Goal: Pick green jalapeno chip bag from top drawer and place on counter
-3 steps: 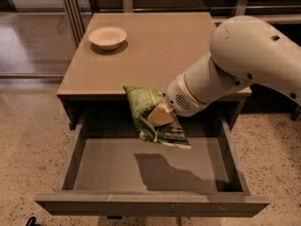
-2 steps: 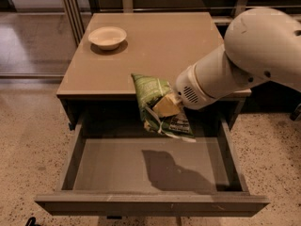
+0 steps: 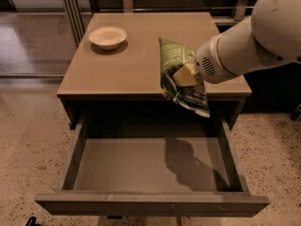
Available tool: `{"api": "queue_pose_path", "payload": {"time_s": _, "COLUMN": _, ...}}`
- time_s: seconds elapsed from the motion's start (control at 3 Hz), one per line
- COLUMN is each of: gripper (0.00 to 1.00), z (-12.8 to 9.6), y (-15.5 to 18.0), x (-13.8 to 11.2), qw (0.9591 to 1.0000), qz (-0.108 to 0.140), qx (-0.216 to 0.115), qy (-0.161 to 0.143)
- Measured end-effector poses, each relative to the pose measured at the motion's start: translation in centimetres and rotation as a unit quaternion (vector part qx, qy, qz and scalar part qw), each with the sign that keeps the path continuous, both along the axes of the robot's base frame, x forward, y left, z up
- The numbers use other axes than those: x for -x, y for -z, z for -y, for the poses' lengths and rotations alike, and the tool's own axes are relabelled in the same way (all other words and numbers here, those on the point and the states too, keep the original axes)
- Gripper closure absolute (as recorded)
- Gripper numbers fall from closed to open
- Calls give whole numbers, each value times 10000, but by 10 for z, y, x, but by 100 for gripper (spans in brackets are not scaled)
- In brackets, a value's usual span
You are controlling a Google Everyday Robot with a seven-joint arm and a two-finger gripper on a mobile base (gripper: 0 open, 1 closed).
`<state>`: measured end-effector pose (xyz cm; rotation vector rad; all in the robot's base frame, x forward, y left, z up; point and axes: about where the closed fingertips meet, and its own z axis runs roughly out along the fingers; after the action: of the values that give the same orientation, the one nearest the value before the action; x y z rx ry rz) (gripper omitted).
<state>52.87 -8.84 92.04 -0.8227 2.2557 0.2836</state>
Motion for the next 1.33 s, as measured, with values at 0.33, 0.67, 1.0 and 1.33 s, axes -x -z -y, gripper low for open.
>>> {"api": "queue_pose_path", "payload": {"time_s": 0.33, "gripper": 100, "z": 27, "y": -4, "x": -27, "qw": 9984, "qz": 45, "qx": 27, "qy": 571}}
{"api": "queue_pose_path", "payload": {"time_s": 0.67, "gripper": 100, "z": 47, "y": 3, "x": -59, "qw": 9946, "qz": -33, "qx": 114, "qy": 1028}}
{"api": "queue_pose_path", "payload": {"time_s": 1.0, "gripper": 100, "z": 56, "y": 5, "x": -92, "qw": 9910, "qz": -142, "qx": 289, "qy": 1298}}
{"api": "queue_pose_path", "payload": {"time_s": 1.33, "gripper": 100, "z": 63, "y": 7, "x": -117, "qw": 9877, "qz": -254, "qx": 466, "qy": 1473}}
